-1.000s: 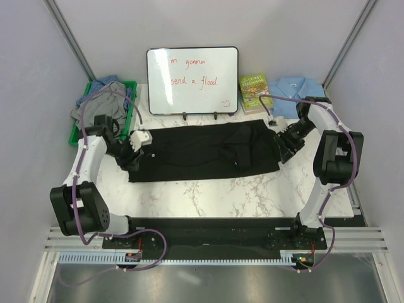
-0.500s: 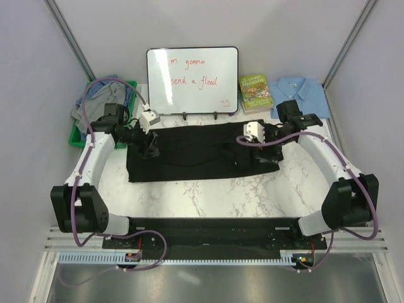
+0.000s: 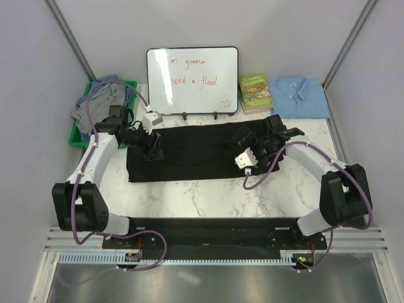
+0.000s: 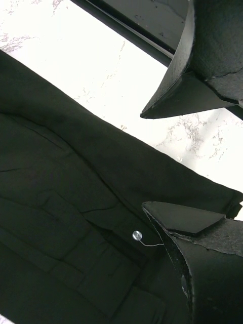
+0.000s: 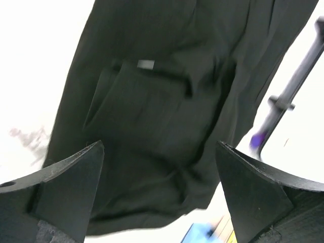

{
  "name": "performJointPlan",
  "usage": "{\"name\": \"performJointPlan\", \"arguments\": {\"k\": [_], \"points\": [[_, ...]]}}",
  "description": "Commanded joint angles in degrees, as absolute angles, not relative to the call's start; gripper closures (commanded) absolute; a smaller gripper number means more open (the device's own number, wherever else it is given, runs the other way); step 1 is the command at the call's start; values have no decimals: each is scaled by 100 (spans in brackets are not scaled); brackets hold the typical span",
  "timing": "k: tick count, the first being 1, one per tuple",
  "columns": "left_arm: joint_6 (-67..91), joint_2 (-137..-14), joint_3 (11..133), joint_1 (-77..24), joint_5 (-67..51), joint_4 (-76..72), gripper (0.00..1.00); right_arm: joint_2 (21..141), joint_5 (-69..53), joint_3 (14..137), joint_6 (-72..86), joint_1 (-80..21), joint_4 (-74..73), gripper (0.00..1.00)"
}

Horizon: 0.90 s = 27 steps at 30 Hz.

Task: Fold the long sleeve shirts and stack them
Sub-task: Fold the shirt

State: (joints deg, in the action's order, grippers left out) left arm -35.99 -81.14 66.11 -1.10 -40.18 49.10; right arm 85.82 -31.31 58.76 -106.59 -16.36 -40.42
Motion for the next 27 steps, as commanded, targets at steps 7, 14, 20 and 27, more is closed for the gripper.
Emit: {"name": "performJointPlan", "arguments": {"k": [7, 14, 20, 27], "points": [[-3191, -8051, 6758, -114, -4175, 4676, 27, 9052, -4015, 6501, -10557, -2276, -3805, 52], [-2928, -8226, 7224, -123, -4087, 4457, 28, 10158, -3756, 8934, -6932, -2320, -3525, 100], [-2093, -8490, 7953, -141, -3622, 4123, 10, 11697, -3156, 11547, -3773, -2162, -3630, 100], [-1960, -7929, 7612, -141, -2997, 2665, 4, 12216, -2479, 12216, -2463, -2136, -2814, 100]]}}
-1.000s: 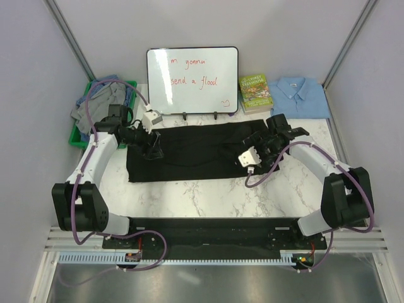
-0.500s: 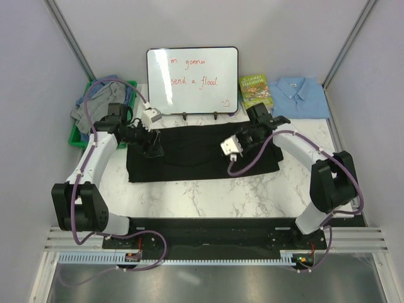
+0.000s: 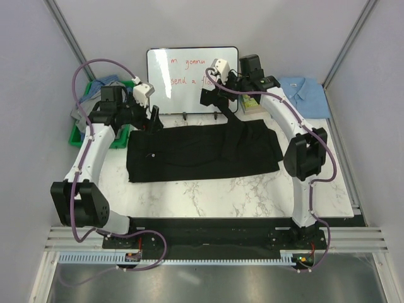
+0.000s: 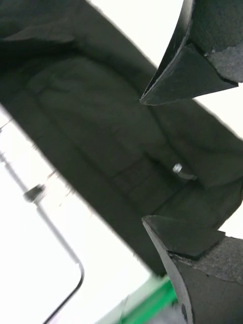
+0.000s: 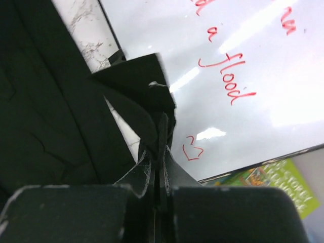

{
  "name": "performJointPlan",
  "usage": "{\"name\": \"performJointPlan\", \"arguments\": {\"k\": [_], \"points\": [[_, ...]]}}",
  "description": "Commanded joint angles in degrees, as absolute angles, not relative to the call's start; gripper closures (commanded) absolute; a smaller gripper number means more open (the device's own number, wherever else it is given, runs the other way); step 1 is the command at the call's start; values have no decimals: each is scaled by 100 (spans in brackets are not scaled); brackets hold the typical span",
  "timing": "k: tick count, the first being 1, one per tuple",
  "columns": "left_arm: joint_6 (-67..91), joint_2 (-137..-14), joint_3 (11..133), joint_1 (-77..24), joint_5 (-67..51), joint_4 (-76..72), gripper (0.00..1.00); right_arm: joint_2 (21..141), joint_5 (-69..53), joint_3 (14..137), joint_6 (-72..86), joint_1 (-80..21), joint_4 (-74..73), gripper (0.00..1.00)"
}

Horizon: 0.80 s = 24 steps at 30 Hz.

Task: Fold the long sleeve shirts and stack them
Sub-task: Fold the shirt

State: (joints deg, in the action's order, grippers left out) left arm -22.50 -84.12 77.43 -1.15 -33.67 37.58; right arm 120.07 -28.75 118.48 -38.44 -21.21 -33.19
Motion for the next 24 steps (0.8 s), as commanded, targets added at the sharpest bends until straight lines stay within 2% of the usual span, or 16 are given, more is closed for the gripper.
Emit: {"name": "performJointPlan", "arguments": {"k": [1, 5, 10, 12, 14, 15, 16, 17, 20, 21, 24], "points": [[-1995, -7832, 7333, -141, -3032, 2428, 1, 12234, -2287, 12225, -2243, -2136, -2708, 100], [-2005, -7515, 6891, -141, -3383, 1863, 0, 12287, -2127, 12173, -910, -2188, -2558, 100], [-1337, -7804, 7084, -141, -3445, 2048, 1, 11884, -2135, 11181, -833, -2556, -2426, 100], [-1283, -7822, 7032, -141, -3577, 2057, 0, 11559, -2311, 10664, -1733, -2926, -2722, 88], [-1370, -7778, 6970, -149, -3603, 2057, 1, 11156, -2547, 10102, -2466, -3206, -3414, 82], [-1441, -7761, 6909, -141, -3595, 2091, 1, 11005, -2688, 9890, -3192, -3251, -3689, 63], [-1520, -7709, 6873, -141, -3603, 2109, 1, 10856, -2846, 9705, -3721, -3261, -4013, 53], [-1668, -7691, 6830, -141, -3612, 2144, 0, 10559, -2969, 9346, -4118, -3261, -4521, 51], [-1907, -7743, 6724, -158, -3875, 2390, 1, 10153, -2891, 9079, -4579, -2990, -4640, 32], [-1890, -7804, 6741, -158, -3911, 2460, 1, 10177, -3222, 9236, -4570, -2840, -4719, 23], [-1846, -8033, 6750, -255, -4034, 2707, 7, 10817, -3497, 10394, -4036, -2313, -4869, 19]]}}
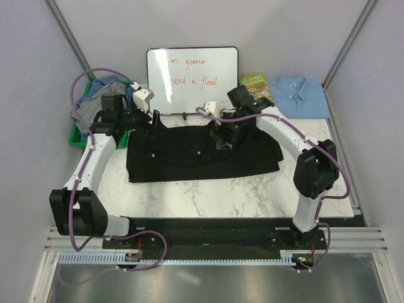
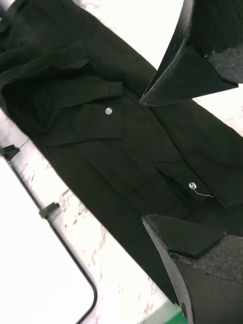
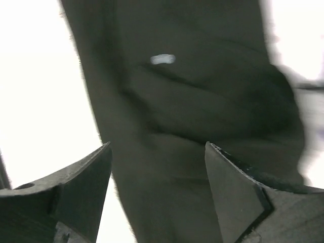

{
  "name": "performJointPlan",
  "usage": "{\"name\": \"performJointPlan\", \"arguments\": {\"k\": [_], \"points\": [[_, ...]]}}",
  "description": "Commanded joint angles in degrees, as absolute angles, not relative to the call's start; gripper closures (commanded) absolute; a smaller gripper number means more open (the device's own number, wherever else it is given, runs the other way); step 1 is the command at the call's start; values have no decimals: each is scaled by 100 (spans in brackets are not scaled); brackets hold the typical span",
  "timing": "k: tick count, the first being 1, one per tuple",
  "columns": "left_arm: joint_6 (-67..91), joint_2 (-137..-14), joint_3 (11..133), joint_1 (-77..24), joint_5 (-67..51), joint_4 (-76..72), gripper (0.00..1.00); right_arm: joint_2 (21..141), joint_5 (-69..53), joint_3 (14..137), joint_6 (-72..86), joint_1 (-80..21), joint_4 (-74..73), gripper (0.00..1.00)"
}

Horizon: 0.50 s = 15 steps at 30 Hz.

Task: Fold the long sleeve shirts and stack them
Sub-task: Fold the shirt

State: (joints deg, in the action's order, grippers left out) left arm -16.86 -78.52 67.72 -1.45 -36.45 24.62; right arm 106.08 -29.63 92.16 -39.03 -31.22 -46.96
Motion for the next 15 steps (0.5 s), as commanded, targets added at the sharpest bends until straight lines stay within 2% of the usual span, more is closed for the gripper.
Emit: {"name": "performJointPlan", "arguments": {"k": [1, 2, 4, 5, 7, 10, 15], "points": [[-1820, -8077, 6733, -298, -4034, 2716, 11, 11089, -3568, 10798, -3608, -2198, -4913, 19], [-1767, -8199, 6715, -421, -4025, 2716, 14, 11727, -3586, 11698, -3430, -2015, -5052, 20], [-1670, -8366, 6732, -579, -3973, 2716, 18, 12442, -3586, 12730, -3192, -1899, -5351, 23], [-1531, -8463, 6759, -728, -3929, 2716, 22, 13080, -3542, 13692, -3034, -1872, -5605, 26], [-1337, -8814, 6838, -834, -3876, 2698, 28, 13490, -3516, 14210, -3023, -1872, -5669, 29], [-793, -9447, 7110, -949, -3973, 2672, 35, 13475, -3533, 13871, -3155, -1942, -5257, 30], [-422, -10229, 7681, -1019, -3964, 2681, 39, 13087, -3437, 12394, -3067, -2047, -4079, 26]]}}
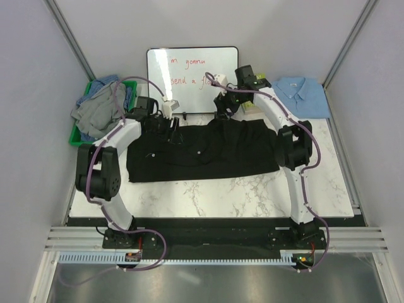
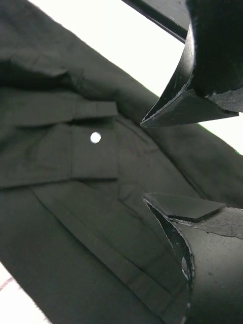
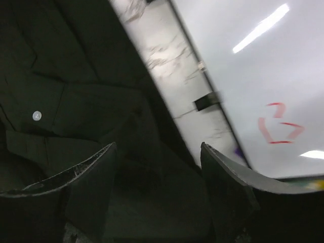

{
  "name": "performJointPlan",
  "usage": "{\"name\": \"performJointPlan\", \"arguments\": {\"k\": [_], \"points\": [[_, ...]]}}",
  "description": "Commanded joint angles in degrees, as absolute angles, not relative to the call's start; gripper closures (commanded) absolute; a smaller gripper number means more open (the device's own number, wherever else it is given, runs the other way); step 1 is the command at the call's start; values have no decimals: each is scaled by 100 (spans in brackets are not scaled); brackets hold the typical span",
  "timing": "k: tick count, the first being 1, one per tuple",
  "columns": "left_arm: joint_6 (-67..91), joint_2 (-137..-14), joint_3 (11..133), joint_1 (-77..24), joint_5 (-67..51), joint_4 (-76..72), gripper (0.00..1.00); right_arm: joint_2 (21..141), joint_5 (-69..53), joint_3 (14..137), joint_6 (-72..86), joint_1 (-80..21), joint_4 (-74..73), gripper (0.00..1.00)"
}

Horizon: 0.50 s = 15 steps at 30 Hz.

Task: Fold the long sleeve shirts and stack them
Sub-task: Fold the shirt

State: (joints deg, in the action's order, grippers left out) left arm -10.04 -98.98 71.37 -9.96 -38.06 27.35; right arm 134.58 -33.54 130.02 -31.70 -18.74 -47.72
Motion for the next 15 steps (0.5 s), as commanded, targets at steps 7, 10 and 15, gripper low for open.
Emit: {"name": "performJointPlan", "arguments": {"k": [7, 10, 15], "points": [[-553, -10485, 7761, -1037, -3709, 2733, 39, 13325, -3041, 12322, -3427, -2224, -4227, 60], [-597, -10459, 7734, -1037, -3683, 2751, 42, 12870, -3129, 12061, -3638, -2206, -4727, 83], [-781, -10512, 7743, -1081, -3788, 2786, 46, 11481, -3226, 10497, -4516, -2206, -5080, 90]]}}
